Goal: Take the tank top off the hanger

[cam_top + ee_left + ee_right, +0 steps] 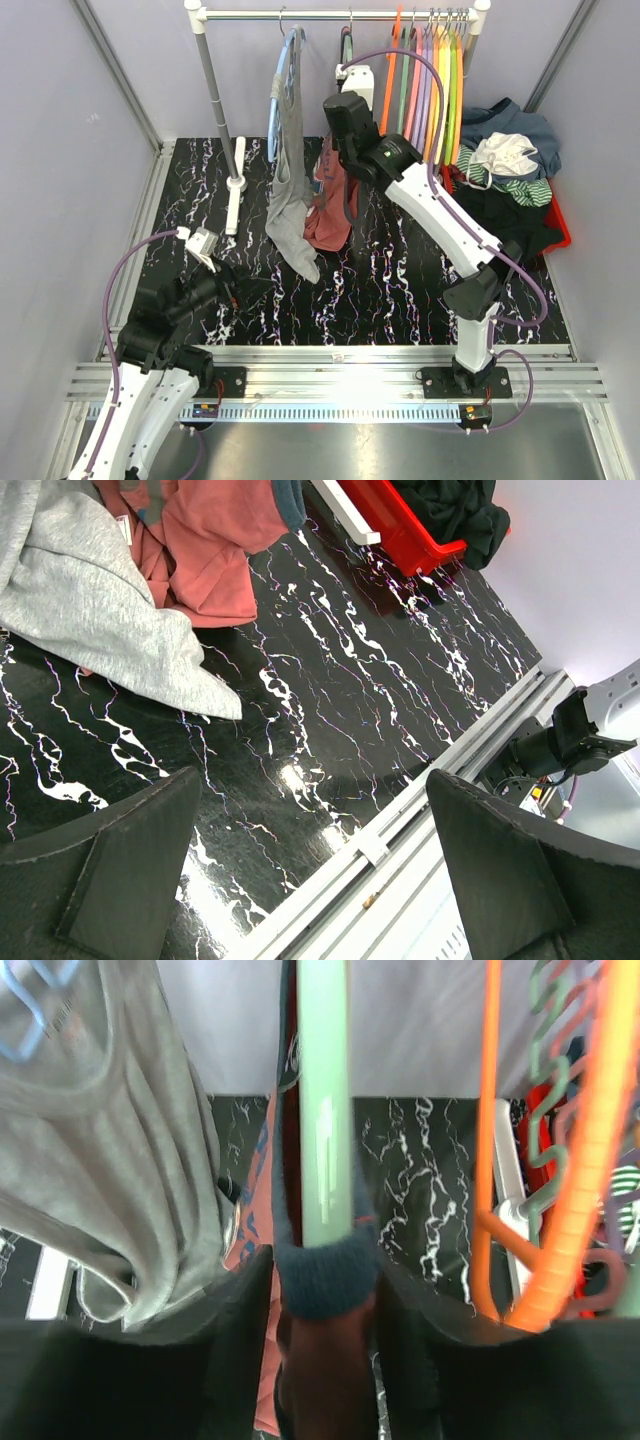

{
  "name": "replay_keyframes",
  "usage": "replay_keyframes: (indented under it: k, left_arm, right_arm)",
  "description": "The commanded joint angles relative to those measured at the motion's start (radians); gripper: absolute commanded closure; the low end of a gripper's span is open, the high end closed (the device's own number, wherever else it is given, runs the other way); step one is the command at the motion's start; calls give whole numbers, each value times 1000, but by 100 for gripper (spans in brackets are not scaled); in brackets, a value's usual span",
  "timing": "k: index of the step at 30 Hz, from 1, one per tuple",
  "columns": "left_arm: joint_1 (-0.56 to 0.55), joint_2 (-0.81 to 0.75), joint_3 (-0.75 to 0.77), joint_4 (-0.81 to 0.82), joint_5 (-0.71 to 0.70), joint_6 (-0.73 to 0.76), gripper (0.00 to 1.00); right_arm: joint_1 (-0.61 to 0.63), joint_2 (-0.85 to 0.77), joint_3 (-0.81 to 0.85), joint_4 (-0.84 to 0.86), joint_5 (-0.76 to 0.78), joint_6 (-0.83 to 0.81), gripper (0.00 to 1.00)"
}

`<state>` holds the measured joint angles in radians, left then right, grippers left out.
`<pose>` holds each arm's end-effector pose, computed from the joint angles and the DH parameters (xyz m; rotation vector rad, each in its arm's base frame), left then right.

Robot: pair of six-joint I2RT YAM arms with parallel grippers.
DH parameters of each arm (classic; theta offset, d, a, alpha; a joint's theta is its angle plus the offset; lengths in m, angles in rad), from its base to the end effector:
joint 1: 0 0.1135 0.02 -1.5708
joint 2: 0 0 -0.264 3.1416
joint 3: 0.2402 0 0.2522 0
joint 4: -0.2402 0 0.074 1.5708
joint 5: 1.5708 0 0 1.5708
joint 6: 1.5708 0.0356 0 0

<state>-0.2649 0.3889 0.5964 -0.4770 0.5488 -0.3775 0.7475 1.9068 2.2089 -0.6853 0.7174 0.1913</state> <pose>0.0952 -0.0451 0.2950 0.2940 1.8839 -0.9460 0.3214 0.2660 0.4552 -0.0561 1.8559 -0.0522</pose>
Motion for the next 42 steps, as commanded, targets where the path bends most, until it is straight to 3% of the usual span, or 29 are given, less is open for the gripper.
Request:
replay_keyframes:
  k: [1,3,4,5,13,20,25,31,35,42]
  left_arm:
    - [-4,5,26,32,7,-1,1]
    - [-4,5,26,31,5,0,1]
    - [-4,5,26,32,5,0,1]
    - [-5,5,26,32,5,2,1]
    - [-4,33,37,48,2,0,1]
    - [-4,57,63,46,-9,9,1]
    - [-4,64,65,44,-18,11,1]
    - [-4,93,133,43,-64,38,1]
    - [-33,165,230,70,-79,68,1]
    - [-141,359,420,110,-102,78,1]
  right_arm:
    - [-5,15,61,-14,-81,28,64]
    - [-5,6,61,-11,-93,23,79]
    - [-5,-2,55,-5,-95,20,96]
    - [-5,-12,35,22,-92,10,100]
    - [-5,-107,-27,234,-62,-180,100]
    - [-16,-262,-293,579,-101,-280,100]
    - [-23,-299,-327,532,-104,-248,100]
    - [-23,-403,-435,262,-197,-120,100]
    - [-23,-613,-630,175,-356,-67,100]
    - [-22,-816,-644,-98,-564,-12,100]
